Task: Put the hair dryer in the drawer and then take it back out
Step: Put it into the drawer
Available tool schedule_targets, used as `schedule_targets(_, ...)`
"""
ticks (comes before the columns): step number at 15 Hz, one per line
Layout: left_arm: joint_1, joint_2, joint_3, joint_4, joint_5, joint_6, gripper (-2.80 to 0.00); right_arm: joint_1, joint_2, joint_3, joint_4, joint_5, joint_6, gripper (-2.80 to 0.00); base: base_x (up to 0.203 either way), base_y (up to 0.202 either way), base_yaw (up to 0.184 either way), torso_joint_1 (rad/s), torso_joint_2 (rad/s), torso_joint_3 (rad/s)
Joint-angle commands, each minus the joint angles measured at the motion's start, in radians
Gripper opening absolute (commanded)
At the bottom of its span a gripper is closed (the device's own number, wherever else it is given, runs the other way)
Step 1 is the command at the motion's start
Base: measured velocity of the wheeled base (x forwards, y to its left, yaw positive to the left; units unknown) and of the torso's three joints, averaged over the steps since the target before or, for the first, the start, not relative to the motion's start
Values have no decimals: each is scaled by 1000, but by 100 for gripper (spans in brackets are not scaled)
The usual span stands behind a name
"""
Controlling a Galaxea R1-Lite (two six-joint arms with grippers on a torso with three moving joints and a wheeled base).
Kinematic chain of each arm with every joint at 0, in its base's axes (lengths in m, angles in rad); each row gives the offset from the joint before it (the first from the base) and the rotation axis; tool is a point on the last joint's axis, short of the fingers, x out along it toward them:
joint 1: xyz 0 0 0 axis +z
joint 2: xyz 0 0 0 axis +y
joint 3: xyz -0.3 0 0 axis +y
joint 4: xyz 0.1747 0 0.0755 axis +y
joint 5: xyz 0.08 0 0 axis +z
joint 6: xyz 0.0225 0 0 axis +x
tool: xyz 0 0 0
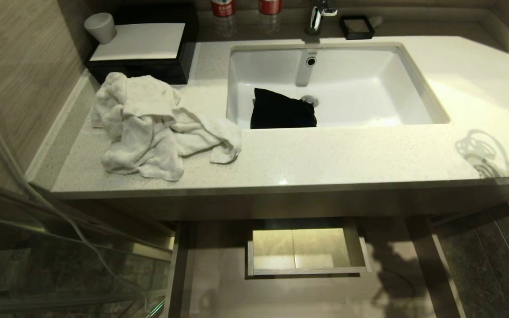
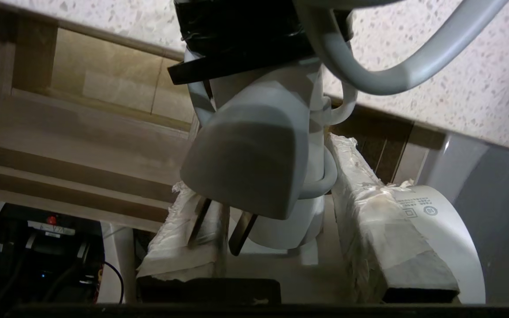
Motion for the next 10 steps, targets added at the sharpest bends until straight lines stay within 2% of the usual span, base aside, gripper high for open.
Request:
schedule_targets(1, 0, 0, 2, 0, 0, 0, -280, -1, -14, 20, 1, 4, -5, -280, 0, 0, 0, -331, 144, -185)
schedule_targets(10, 0, 0, 0, 0, 0, 0, -280, 2, -59, 75, -1, 5, -12, -280, 0, 0, 0, -303, 81, -229)
